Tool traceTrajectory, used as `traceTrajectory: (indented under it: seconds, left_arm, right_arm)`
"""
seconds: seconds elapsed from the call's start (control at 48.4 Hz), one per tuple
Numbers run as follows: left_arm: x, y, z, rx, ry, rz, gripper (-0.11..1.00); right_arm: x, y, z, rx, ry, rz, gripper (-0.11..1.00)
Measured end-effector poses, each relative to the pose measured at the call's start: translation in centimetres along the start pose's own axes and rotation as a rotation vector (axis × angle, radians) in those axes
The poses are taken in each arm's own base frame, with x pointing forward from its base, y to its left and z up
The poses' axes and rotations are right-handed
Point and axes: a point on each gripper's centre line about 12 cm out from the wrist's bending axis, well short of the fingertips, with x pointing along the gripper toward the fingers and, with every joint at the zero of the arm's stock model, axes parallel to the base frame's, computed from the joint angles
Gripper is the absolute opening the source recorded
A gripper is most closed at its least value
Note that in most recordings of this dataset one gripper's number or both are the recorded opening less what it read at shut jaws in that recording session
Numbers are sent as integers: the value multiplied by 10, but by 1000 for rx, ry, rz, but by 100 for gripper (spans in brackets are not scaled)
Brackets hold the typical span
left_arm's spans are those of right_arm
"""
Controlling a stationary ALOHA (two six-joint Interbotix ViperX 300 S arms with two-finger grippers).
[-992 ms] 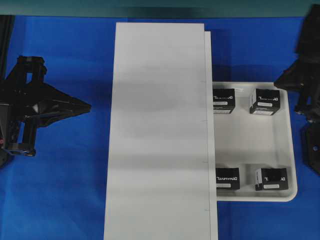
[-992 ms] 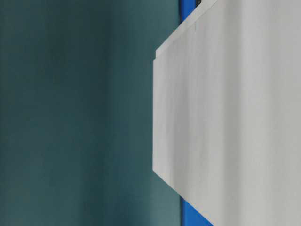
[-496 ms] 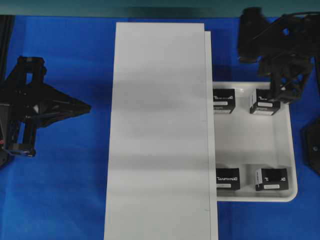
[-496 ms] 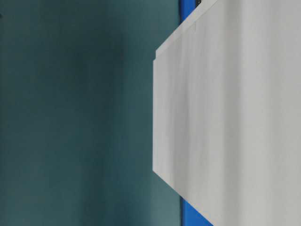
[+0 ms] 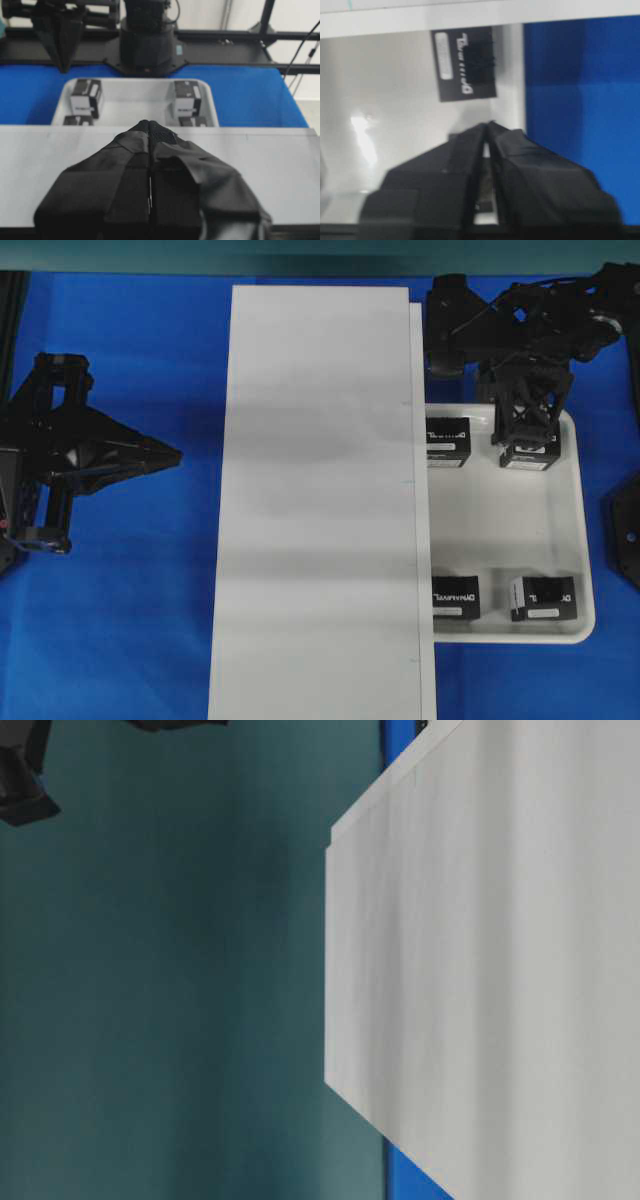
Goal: Place the box from the white plastic tray onto the white base.
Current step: 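Move the right gripper over the top-left box in the tray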
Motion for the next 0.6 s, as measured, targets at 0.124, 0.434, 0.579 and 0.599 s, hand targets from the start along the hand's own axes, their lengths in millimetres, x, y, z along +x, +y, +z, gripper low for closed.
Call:
traceTrajectory:
  seconds: [0.124, 0.434, 0.579, 0.599]
  left_arm:
    - [0, 0, 0, 0, 2, 0, -7]
    - [1, 0, 0, -2, 2, 0, -7]
    - [1, 0, 0, 0, 2, 0, -7]
    - [1, 0, 0, 0, 2, 0, -7]
  right_arm:
    - [8, 3, 1, 17, 13, 23, 64]
    - [24, 2, 9, 14, -2, 25, 99]
    - [38, 0, 12, 15, 8, 29, 100]
    - [40, 1, 12, 13, 12, 31, 100]
